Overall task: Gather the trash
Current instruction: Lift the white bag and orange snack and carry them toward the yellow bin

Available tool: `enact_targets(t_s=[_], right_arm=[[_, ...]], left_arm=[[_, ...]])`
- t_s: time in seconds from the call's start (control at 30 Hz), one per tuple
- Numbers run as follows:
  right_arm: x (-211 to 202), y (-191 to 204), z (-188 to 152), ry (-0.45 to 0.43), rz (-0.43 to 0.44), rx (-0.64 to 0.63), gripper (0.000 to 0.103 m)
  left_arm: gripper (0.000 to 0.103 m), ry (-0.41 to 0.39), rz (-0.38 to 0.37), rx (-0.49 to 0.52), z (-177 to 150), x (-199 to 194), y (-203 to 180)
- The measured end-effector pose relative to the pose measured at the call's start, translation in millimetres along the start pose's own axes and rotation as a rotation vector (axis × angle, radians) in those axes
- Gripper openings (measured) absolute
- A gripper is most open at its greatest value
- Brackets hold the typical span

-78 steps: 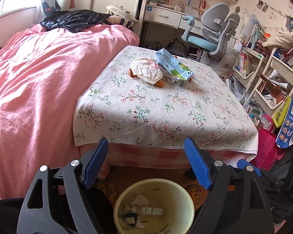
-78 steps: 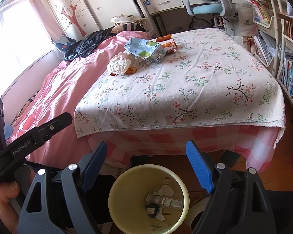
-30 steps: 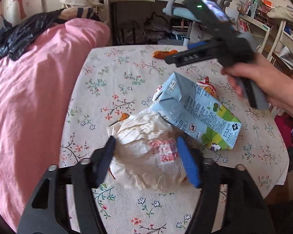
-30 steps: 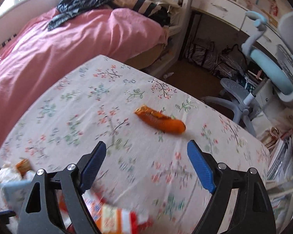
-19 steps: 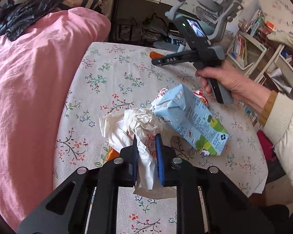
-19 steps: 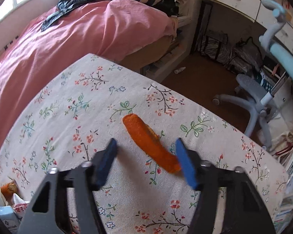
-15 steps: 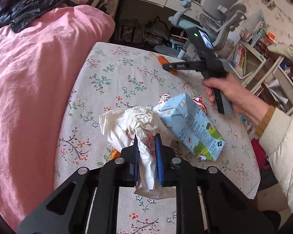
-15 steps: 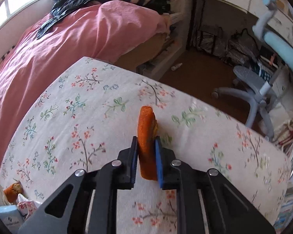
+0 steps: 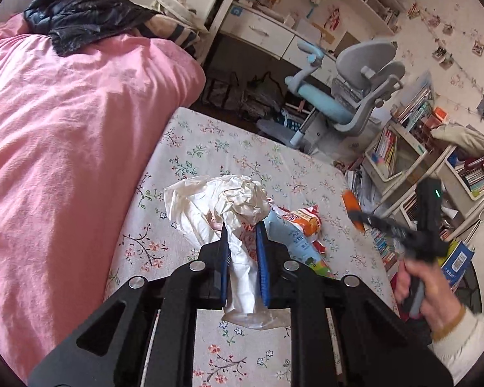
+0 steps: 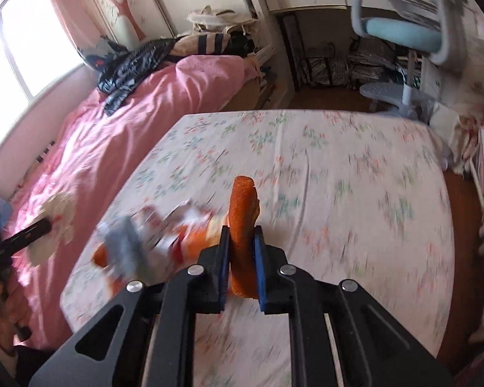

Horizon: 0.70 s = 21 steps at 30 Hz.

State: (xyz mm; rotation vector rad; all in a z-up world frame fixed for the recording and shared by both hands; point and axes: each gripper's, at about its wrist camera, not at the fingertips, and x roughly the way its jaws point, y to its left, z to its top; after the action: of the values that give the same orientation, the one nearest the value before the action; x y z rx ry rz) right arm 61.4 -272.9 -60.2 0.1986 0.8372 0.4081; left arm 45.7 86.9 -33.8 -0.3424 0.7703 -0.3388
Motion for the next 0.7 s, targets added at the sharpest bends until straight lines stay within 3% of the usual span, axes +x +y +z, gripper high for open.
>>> enact_targets(t_s=[0.17,0.47,0.7], right_arm=[[-24,15,-49,-0.020,0.037,0.076,0.014],[-58,49,-78,-0.071,0.075,0.087,0.014],[-68,55,-95,-0.107,0.083,0.100,0.014]], left_arm=[[0.014,-0.034,-0.008,-0.011,-11,-20,-3],[0.014,-0.079,0.004,-0.072,-40,-58,-2],[0.014,-0.091,0.033,-0.030,-70,-86,-16]])
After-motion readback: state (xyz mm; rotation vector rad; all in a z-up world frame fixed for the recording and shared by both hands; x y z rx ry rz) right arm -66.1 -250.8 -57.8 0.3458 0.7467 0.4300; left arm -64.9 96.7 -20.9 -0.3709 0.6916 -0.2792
